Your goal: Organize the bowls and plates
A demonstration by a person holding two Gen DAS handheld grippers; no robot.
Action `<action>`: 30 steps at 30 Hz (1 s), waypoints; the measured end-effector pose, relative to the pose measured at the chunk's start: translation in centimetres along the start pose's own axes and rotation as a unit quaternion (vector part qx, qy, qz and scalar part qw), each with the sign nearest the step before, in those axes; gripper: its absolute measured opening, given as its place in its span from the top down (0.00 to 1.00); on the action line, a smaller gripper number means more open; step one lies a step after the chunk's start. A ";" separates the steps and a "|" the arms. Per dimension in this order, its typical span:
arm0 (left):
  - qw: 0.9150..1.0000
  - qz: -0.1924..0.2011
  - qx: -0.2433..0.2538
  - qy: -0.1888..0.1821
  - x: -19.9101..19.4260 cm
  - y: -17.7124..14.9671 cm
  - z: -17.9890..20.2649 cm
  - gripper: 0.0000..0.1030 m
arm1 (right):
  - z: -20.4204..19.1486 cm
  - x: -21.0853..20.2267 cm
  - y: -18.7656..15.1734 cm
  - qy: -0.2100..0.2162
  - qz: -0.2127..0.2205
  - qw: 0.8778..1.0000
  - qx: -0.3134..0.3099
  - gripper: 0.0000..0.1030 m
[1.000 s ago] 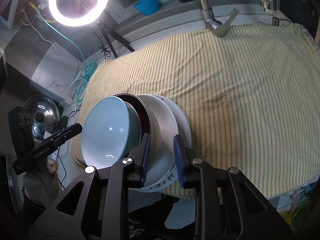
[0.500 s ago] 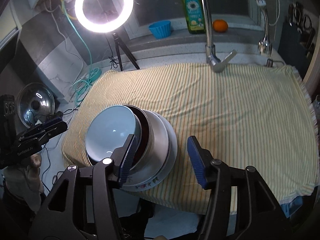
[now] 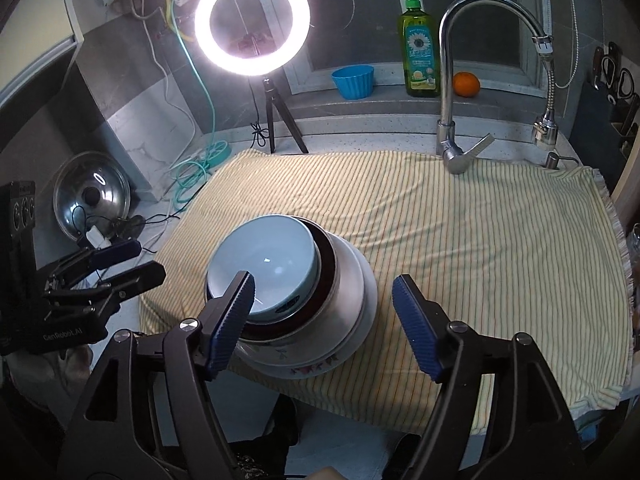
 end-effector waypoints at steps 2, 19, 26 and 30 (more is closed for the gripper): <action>1.000 0.001 -0.002 0.006 -0.2 -0.1 0.0 0.27 | 0.1 -0.1 0.0 0.002 0.002 1.000 0.002 0.27; 1.000 0.007 -0.013 0.026 -1.0 -0.7 -0.2 0.27 | -0.1 -0.5 -0.5 -0.004 0.010 1.000 -0.003 0.27; 0.999 0.010 -0.014 0.026 -1.6 -0.8 -0.2 0.27 | -0.5 -0.6 -0.8 -0.005 0.011 1.000 -0.005 0.26; 1.000 0.011 -0.014 0.025 -1.7 -0.8 -0.2 0.27 | -0.7 -0.8 -1.0 -0.008 0.013 1.000 -0.007 0.26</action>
Point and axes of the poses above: each gripper's, at about its wrist camera, not at the fingertips, and x roughly the way its jaws point, z to its right, y to its top, the point moved 2 cm from there along x, roughly the way its jaws point, and after that the axes turned 8 degrees about -z, right-handed, at the moved point
